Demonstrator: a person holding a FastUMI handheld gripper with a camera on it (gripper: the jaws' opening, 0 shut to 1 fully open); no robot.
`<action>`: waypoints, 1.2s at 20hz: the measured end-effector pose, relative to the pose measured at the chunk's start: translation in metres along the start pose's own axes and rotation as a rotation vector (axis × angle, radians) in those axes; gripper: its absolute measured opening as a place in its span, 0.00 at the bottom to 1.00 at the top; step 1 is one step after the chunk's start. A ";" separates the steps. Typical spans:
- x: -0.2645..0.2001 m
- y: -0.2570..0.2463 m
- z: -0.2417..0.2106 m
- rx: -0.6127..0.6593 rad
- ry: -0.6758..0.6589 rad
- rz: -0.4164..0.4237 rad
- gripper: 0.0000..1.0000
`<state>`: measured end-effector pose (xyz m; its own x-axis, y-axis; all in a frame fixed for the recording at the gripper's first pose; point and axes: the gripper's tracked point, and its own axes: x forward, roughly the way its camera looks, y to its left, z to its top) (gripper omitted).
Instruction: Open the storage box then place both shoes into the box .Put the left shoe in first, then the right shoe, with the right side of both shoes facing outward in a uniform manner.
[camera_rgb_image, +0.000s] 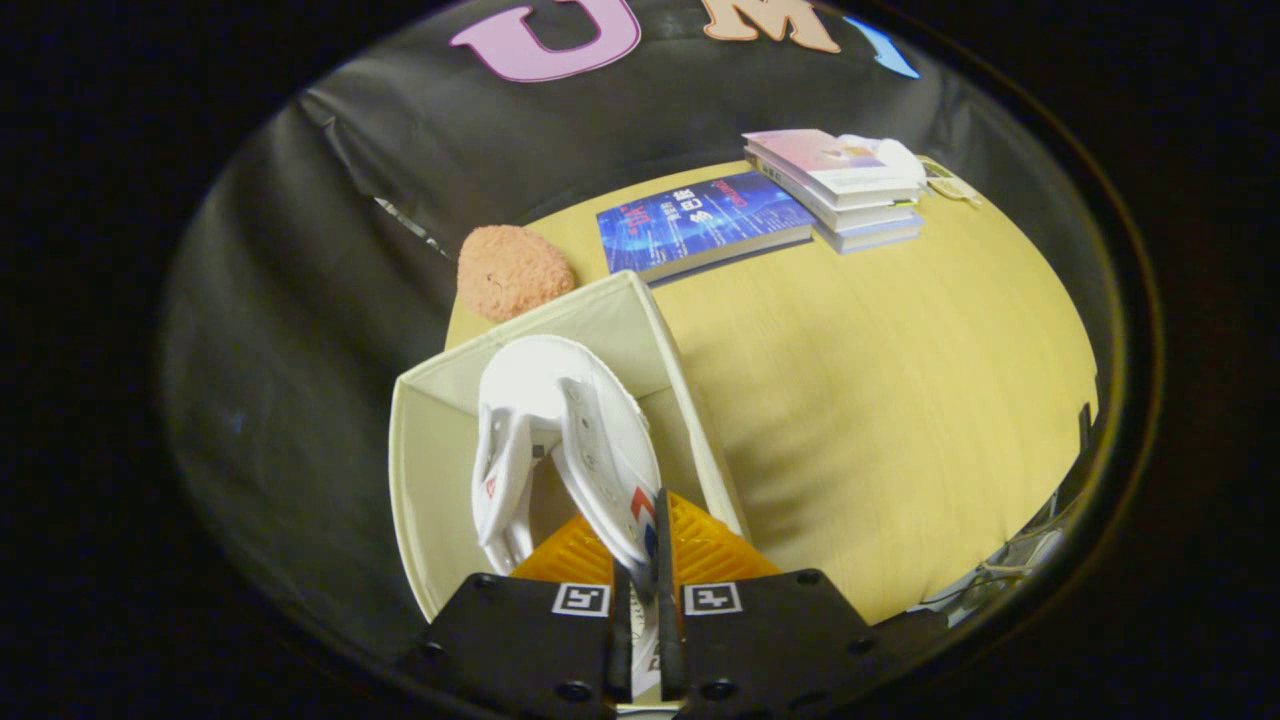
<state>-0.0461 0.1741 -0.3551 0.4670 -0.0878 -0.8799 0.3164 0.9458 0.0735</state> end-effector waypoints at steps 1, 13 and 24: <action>0.000 -0.001 -0.005 -0.004 0.009 -0.009 0.15; -0.013 -0.001 0.010 0.066 -0.039 0.043 0.21; -0.061 -0.035 0.102 0.096 -0.281 0.138 0.24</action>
<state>-0.0015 0.1145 -0.2565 0.7164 -0.0568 -0.6953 0.3049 0.9220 0.2388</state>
